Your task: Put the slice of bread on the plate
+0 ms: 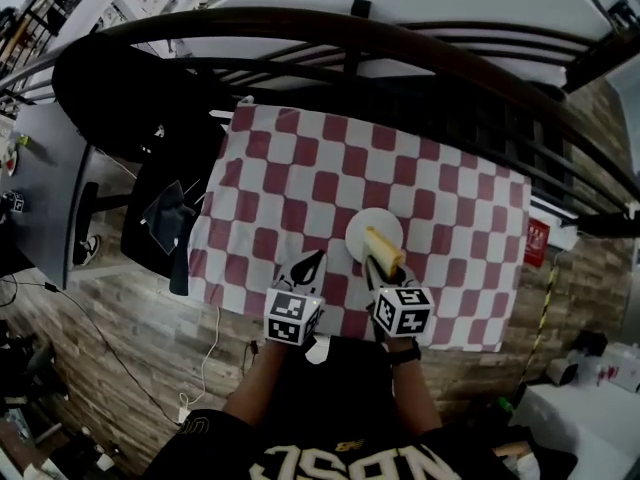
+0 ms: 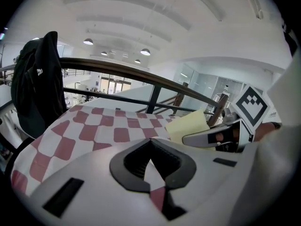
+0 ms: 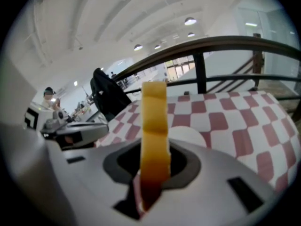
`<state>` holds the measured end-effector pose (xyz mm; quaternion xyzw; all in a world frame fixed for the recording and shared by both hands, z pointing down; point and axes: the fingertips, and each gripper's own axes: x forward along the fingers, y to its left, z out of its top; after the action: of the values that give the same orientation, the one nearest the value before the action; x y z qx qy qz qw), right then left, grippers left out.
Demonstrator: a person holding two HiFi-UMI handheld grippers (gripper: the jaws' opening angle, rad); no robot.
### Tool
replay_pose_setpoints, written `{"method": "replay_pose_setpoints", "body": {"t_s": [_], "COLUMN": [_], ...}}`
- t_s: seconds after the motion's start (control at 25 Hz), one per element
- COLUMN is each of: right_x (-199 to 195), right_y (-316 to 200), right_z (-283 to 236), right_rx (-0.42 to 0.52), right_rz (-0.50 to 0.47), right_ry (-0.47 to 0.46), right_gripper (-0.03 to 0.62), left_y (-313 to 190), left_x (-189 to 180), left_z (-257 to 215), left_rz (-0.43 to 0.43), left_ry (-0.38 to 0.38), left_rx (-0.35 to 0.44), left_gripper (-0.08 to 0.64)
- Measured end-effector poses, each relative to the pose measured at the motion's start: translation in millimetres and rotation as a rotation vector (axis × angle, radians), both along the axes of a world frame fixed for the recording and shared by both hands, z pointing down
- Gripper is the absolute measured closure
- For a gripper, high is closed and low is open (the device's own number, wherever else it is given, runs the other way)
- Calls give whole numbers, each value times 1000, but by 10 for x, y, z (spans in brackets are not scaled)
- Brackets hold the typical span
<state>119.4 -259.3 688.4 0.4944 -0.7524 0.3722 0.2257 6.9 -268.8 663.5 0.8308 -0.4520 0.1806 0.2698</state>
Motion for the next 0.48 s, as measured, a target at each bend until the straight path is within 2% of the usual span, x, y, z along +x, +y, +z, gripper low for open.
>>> {"method": "replay_pose_setpoints", "body": {"t_s": [0.16, 0.32, 0.4, 0.48], "right_x": [-46, -131, -100, -58], "right_y": [-85, -98, -96, -104], "right_z": [212, 402, 521, 614], "right_rx": [-80, -214, -261, -283], "right_rz": [-34, -4, 13, 9], "right_ry": [-65, -273, -274, -217], "right_gripper": [492, 492, 492, 492], "left_y": [-3, 15, 27, 42], "left_x": [90, 176, 205, 211], "left_z": [153, 245, 265, 290], "left_rz": [16, 24, 30, 29], "left_ry": [-24, -30, -32, -36], "left_rx": [-41, -69, -76, -85], "left_gripper": [541, 541, 541, 541]}}
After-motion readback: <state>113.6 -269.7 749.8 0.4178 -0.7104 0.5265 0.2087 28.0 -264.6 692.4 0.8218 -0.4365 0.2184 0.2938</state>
